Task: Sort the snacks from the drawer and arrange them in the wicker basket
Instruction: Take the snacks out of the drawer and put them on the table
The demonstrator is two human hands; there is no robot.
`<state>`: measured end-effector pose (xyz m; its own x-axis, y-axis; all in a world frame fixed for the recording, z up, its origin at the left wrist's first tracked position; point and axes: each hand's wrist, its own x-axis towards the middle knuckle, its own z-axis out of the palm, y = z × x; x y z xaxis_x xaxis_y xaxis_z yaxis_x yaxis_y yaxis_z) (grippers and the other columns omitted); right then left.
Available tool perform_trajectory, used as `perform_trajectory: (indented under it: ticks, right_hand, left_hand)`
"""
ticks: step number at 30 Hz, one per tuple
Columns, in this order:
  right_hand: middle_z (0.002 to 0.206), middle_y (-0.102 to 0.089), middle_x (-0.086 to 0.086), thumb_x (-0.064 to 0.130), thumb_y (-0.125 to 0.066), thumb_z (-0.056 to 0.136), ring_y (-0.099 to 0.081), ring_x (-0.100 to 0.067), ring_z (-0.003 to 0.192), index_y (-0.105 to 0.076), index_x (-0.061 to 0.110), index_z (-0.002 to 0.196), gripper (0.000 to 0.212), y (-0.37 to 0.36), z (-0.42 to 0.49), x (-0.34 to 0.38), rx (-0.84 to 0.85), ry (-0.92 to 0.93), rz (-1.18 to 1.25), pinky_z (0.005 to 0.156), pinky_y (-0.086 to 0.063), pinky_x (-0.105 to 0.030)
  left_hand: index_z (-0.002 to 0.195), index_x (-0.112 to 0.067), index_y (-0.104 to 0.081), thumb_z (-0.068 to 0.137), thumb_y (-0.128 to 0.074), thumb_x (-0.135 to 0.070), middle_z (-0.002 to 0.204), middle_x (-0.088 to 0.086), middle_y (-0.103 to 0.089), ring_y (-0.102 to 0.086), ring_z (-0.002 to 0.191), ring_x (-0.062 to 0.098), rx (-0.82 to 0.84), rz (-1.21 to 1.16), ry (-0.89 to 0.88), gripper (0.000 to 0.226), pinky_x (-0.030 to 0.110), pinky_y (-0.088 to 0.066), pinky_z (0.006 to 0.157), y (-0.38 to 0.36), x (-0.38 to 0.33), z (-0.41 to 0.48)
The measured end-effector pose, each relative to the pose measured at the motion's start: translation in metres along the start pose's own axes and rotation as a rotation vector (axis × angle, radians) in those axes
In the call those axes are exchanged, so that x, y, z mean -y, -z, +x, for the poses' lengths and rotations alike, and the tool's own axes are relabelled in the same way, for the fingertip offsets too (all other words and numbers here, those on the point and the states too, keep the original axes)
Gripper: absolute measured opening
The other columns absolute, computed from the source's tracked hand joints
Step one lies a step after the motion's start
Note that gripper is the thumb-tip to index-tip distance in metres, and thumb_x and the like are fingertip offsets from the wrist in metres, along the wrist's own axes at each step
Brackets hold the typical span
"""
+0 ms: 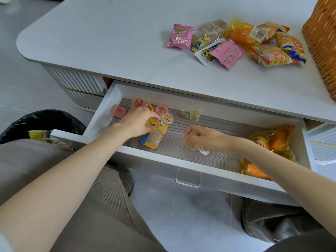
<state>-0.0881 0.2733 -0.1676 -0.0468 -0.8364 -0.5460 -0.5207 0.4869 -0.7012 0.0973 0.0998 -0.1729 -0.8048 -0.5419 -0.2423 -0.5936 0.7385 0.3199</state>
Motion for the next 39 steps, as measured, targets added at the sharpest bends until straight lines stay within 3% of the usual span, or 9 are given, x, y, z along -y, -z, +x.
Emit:
perform_trajectory:
  ticks: [4, 7, 13, 19, 21, 24, 28, 31, 39]
  right_hand:
    - [0.100, -0.062, 0.003, 0.038, -0.046, 0.098, -0.058, -0.018, 0.093, -0.053, 0.036, 0.103, 0.009, 0.019, -0.022, -0.006, -0.092, 0.003, -0.010, 0.081, -0.048, -0.032]
    - [0.096, -0.063, -0.001, 0.033, -0.045, 0.099, -0.060, -0.019, 0.086, -0.055, 0.032, 0.103, 0.010, 0.040, -0.043, -0.002, -0.263, 0.067, 0.039, 0.073, -0.049, -0.030]
    - [0.091, -0.060, 0.000, 0.029, -0.039, 0.102, -0.056, -0.019, 0.082, -0.052, 0.030, 0.104, 0.013, 0.080, -0.079, 0.008, -0.625, 0.192, -0.006, 0.070, -0.044, -0.032]
    - [0.093, -0.054, 0.006, 0.039, -0.047, 0.098, -0.053, -0.016, 0.076, -0.049, 0.027, 0.112, 0.018, 0.119, -0.071, 0.006, -0.955, 0.184, -0.086, 0.064, -0.041, -0.031]
    - [0.114, -0.052, -0.005, 0.037, -0.049, 0.098, -0.050, -0.023, 0.101, -0.049, 0.026, 0.121, 0.025, 0.125, -0.056, -0.002, -1.001, 0.127, -0.191, 0.081, -0.042, -0.035]
    - [0.140, -0.034, -0.011, 0.023, -0.049, 0.097, -0.027, -0.034, 0.126, -0.040, 0.026, 0.139, 0.043, 0.124, -0.033, -0.015, -1.032, 0.038, -0.367, 0.103, -0.027, -0.046]
    - [0.156, -0.013, -0.002, 0.018, -0.037, 0.097, -0.011, -0.033, 0.138, -0.020, 0.031, 0.150, 0.057, 0.133, -0.015, -0.022, -1.046, 0.030, -0.476, 0.106, -0.020, -0.052]
    - [0.159, -0.009, 0.002, 0.015, -0.034, 0.096, -0.007, -0.027, 0.142, -0.015, 0.031, 0.152, 0.061, 0.151, -0.002, -0.024, -1.069, -0.009, -0.525, 0.107, -0.020, -0.050]
    - [0.160, -0.017, -0.002, 0.009, -0.040, 0.095, -0.018, -0.027, 0.143, -0.013, 0.033, 0.153, 0.069, 0.169, 0.002, -0.028, -1.087, 0.124, -0.396, 0.112, -0.024, -0.049]
  left_hand:
    - [0.127, -0.031, -0.060, 0.080, -0.075, -0.029, 0.115, 0.003, -0.061, -0.055, 0.110, 0.023, 0.018, -0.003, -0.082, 0.049, 0.039, -0.047, 0.089, 0.012, -0.019, -0.004]
    - [0.124, -0.031, -0.062, 0.079, -0.076, -0.033, 0.098, -0.011, -0.059, -0.057, 0.093, 0.008, -0.024, -0.070, -0.182, 0.047, 0.017, -0.041, 0.074, 0.031, -0.047, -0.008]
    - [0.120, -0.034, -0.064, 0.075, -0.079, -0.034, 0.097, -0.015, -0.070, -0.065, 0.068, -0.003, -0.170, -0.527, -0.237, 0.047, 0.013, -0.052, 0.073, 0.077, -0.110, -0.003]
    - [0.128, -0.023, -0.061, 0.081, -0.074, -0.034, 0.124, 0.005, -0.064, -0.061, 0.092, 0.002, -0.372, -0.404, -0.283, 0.050, 0.003, -0.036, 0.073, 0.099, -0.147, 0.052]
    - [0.131, -0.020, -0.057, 0.084, -0.072, -0.031, 0.124, 0.008, -0.060, -0.059, 0.105, 0.018, -0.389, -0.329, -0.273, 0.051, 0.014, -0.037, 0.084, 0.093, -0.154, 0.077]
    - [0.138, -0.018, -0.050, 0.092, -0.062, -0.026, 0.132, 0.008, -0.052, -0.052, 0.115, 0.023, -0.403, -0.300, -0.267, 0.048, 0.027, -0.038, 0.097, 0.074, -0.161, 0.110]
    - [0.138, -0.024, -0.050, 0.096, -0.052, -0.032, 0.141, 0.002, -0.044, -0.039, 0.128, 0.026, -0.571, -0.086, -0.235, 0.043, 0.043, -0.034, 0.099, 0.051, -0.168, 0.140]
    - [0.135, -0.026, -0.049, 0.094, -0.049, -0.042, 0.142, -0.001, -0.042, -0.036, 0.128, 0.026, -0.649, 0.064, -0.189, 0.044, 0.042, -0.030, 0.098, 0.049, -0.173, 0.156]
    - [0.152, -0.026, -0.012, 0.087, -0.036, -0.060, 0.159, 0.004, -0.005, 0.000, 0.146, 0.023, -0.450, 0.088, -0.152, 0.078, 0.053, 0.006, 0.113, 0.063, -0.179, 0.179]
